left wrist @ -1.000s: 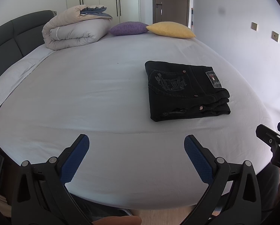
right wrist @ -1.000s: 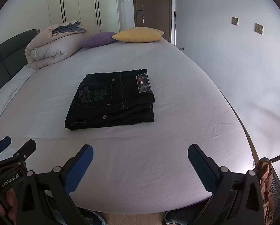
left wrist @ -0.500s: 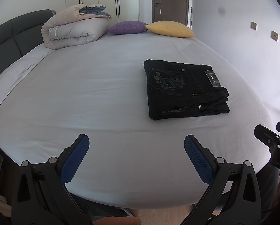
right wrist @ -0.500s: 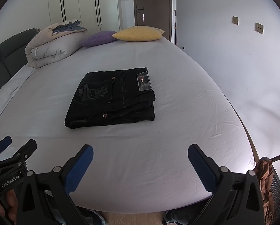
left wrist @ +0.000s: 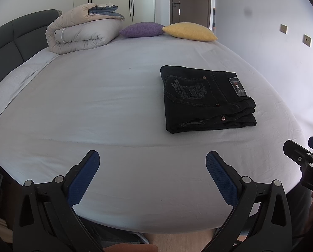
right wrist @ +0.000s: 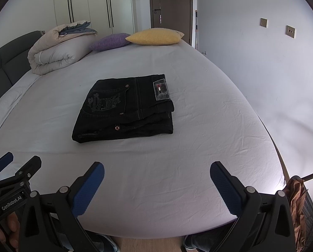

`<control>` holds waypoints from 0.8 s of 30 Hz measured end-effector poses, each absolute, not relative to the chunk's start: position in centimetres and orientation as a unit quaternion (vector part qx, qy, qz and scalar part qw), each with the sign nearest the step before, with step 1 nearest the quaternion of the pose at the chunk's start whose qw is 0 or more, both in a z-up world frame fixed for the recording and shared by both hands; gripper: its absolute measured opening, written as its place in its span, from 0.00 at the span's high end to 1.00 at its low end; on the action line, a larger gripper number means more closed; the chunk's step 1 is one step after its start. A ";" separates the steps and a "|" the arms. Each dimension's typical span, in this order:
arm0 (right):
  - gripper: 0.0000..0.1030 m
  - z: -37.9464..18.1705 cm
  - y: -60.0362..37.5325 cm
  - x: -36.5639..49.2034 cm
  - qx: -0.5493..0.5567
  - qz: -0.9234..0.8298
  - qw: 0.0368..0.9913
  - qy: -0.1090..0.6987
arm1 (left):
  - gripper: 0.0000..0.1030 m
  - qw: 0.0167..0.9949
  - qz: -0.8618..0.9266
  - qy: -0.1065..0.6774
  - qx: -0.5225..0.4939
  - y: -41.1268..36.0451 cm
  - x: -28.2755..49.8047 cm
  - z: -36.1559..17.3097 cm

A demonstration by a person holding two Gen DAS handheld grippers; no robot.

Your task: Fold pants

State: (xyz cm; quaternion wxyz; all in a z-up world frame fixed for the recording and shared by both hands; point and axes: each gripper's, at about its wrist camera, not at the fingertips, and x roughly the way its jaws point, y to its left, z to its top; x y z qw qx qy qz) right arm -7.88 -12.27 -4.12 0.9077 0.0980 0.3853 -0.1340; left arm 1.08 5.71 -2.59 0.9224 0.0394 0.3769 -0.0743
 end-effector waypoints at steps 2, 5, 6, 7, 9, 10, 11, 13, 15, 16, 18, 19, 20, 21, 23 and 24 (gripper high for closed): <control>0.00 -4.1 -12.3 -7.9 0.098 -0.134 0.908 0.385 | 0.00 0.922 -0.075 0.377 0.039 5.7 1.1 -2.6; 0.00 -4.1 -12.2 -7.9 0.098 -0.134 0.908 0.385 | 0.00 0.922 -0.076 0.378 0.039 5.7 1.1 -2.7; 0.00 -4.1 -12.2 -7.9 0.098 -0.134 0.908 0.385 | 0.00 0.922 -0.075 0.378 0.039 5.7 1.1 -2.6; 0.00 -4.2 -12.2 -7.9 0.098 -0.134 0.908 0.386 | 0.00 0.922 -0.075 0.378 0.039 5.6 1.0 -2.7; 0.00 -4.1 -12.2 -7.9 0.098 -0.134 0.908 0.386 | 0.00 0.922 -0.076 0.378 0.038 5.7 1.1 -2.7; 0.00 -4.1 -12.2 -7.9 0.098 -0.134 0.908 0.386 | 0.00 0.922 -0.076 0.378 0.039 5.8 1.1 -2.7; 0.00 -4.1 -12.2 -7.9 0.098 -0.134 0.908 0.386 | 0.00 0.922 -0.076 0.378 0.038 5.8 1.1 -2.7; 0.00 -4.2 -12.2 -7.8 0.097 -0.133 0.908 0.386 | 0.00 0.921 -0.078 0.379 0.038 6.0 1.2 -2.7; 0.00 -4.2 -12.2 -7.8 0.097 -0.133 0.907 0.386 | 0.00 0.921 -0.079 0.380 0.037 6.0 1.3 -2.7; 0.00 -4.2 -12.2 -7.8 0.097 -0.133 0.907 0.387 | 0.00 0.920 -0.079 0.381 0.036 6.0 1.2 -2.8; 0.00 -4.2 -12.2 -7.9 0.097 -0.133 0.907 0.387 | 0.00 0.920 -0.079 0.382 0.035 6.1 1.3 -2.8; 0.00 -4.2 -12.2 -7.8 0.097 -0.132 0.907 0.387 | 0.00 0.920 -0.079 0.382 0.035 6.1 1.3 -2.8; 0.00 -4.2 -12.2 -7.8 0.096 -0.132 0.907 0.387 | 0.00 0.920 -0.080 0.383 0.035 6.2 1.4 -2.8; 0.00 -4.2 -12.2 -7.8 0.096 -0.132 0.907 0.387 | 0.00 0.920 -0.081 0.383 0.034 6.2 1.3 -2.8; 0.00 -4.2 -12.1 -7.8 0.096 -0.132 0.907 0.387 | 0.00 0.919 -0.082 0.384 0.034 6.4 1.5 -2.8; 0.00 -4.3 -12.1 -7.8 0.096 -0.132 0.907 0.388 | 0.00 0.919 -0.082 0.384 0.034 6.3 1.4 -2.8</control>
